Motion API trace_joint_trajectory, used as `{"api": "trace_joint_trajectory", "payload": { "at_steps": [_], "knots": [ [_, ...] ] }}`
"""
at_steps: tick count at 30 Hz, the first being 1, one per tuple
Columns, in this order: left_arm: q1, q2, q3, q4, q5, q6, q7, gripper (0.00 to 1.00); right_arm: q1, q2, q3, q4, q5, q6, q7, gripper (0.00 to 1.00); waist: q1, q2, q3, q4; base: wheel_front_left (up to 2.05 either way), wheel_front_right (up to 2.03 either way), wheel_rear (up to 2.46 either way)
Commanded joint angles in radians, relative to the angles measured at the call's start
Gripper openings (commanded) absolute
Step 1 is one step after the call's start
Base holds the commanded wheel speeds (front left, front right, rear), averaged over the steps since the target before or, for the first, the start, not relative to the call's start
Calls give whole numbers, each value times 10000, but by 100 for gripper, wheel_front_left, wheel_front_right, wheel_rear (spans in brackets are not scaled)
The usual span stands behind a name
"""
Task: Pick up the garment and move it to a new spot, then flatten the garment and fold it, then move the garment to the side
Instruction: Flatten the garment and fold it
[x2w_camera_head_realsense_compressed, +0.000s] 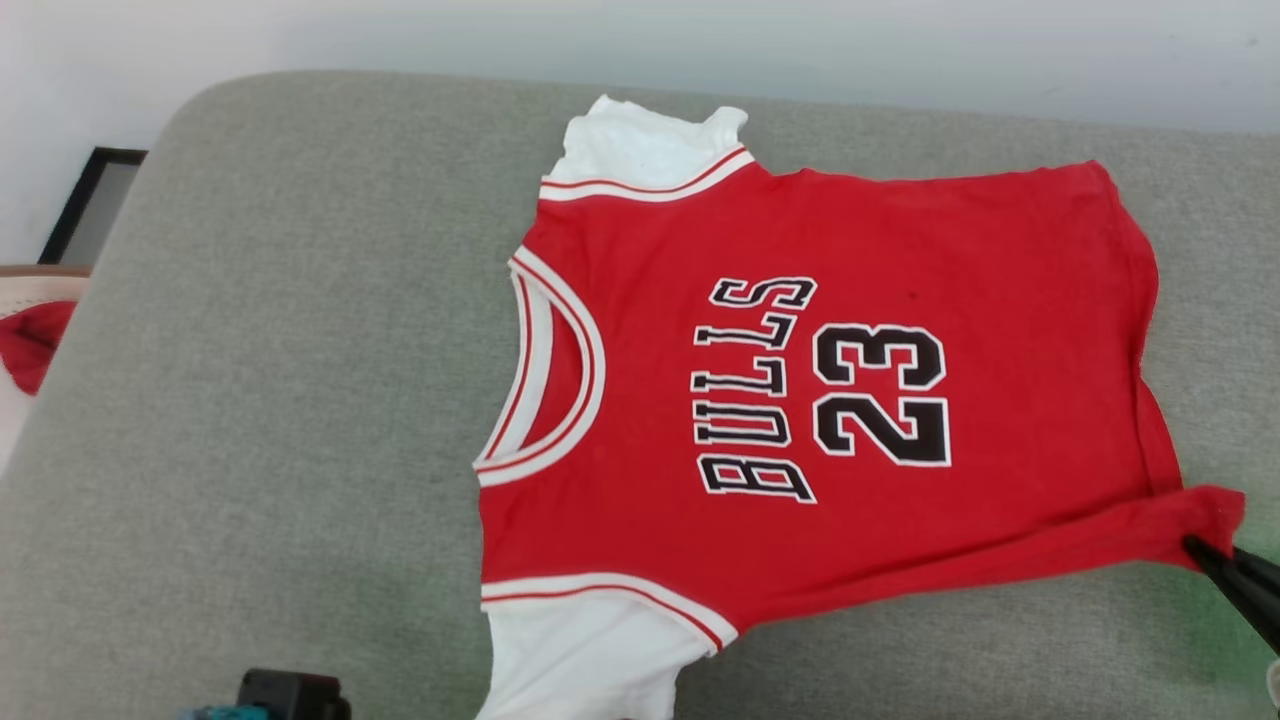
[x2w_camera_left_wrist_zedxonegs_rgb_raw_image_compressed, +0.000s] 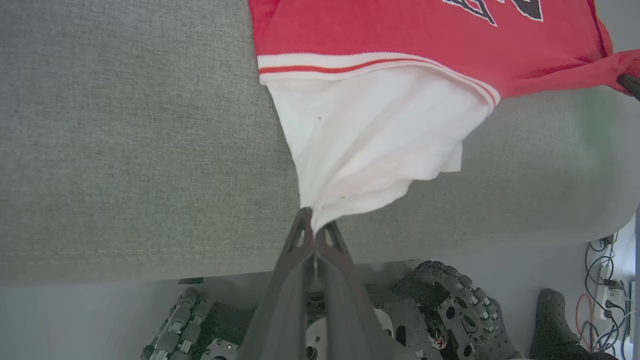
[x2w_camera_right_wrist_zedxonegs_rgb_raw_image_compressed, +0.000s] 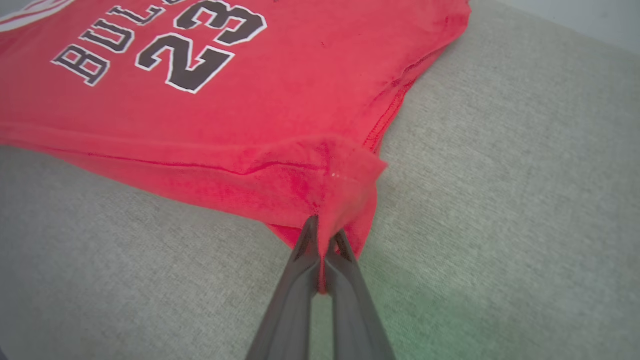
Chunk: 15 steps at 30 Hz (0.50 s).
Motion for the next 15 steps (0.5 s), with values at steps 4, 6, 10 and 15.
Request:
{"api": "trace_joint_trajectory", "payload": {
  "at_steps": [4,6,10,15],
  "knots": [
    [68,492,189,-520,141,435,-218,0,762,-11,-579,-282,85,-10,-123,0,0,0,87,-250,0,0,0],
    [-164,767,329,-783,371,556,-252,0,917,141,-837,-465,104,-10,-130,0,0,0,127,-409,0,0,0],
    [-898,1515,625,-1096,1035,581,-23,0,939,430,-1378,-821,-80,-10,66,0,0,0,201,-749,0,0,0],
    [-2384,2229,958,-1091,1960,-17,1029,0,624,930,-2141,-1131,-430,-10,504,0,0,0,328,-1036,0,0,0]
  ]
}}
